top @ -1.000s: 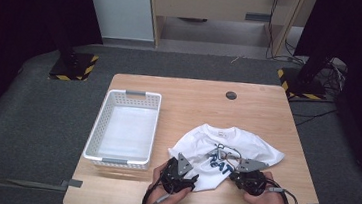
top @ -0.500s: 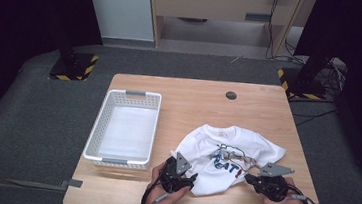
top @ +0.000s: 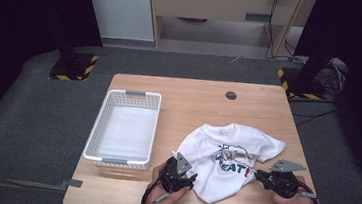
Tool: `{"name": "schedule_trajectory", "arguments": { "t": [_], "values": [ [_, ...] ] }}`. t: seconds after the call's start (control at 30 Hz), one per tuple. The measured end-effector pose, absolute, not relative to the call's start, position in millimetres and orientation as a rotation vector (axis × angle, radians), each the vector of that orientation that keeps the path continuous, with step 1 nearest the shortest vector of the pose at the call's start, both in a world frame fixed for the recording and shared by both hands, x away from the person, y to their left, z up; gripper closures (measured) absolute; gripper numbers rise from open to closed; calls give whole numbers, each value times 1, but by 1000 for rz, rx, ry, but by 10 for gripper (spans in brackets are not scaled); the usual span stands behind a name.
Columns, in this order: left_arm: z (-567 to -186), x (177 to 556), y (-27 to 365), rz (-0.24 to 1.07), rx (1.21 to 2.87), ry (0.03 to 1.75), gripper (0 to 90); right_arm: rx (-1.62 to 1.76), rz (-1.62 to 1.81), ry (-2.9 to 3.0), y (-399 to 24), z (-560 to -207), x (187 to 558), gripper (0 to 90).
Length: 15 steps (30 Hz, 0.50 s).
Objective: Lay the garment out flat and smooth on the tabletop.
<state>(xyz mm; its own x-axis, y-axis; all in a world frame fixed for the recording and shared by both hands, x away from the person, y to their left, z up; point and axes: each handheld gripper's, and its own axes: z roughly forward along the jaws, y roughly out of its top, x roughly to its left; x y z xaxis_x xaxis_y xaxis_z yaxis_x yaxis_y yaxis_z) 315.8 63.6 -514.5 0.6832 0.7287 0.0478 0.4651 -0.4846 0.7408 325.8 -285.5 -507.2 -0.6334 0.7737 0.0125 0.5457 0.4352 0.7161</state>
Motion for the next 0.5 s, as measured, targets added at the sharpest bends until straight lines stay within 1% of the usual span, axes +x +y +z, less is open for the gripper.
{"name": "schedule_trajectory", "arguments": {
  "t": [0.23,0.37,0.5],
  "values": [
    [-512,316,62,480,2167,902,373,1134,1008,2381,-292,-505,312,712],
    [-508,321,62,509,2155,905,368,1128,996,2399,-288,-511,307,594],
    [-500,327,60,503,2132,893,365,1143,1009,2399,-283,-515,306,538]
  ]
}}
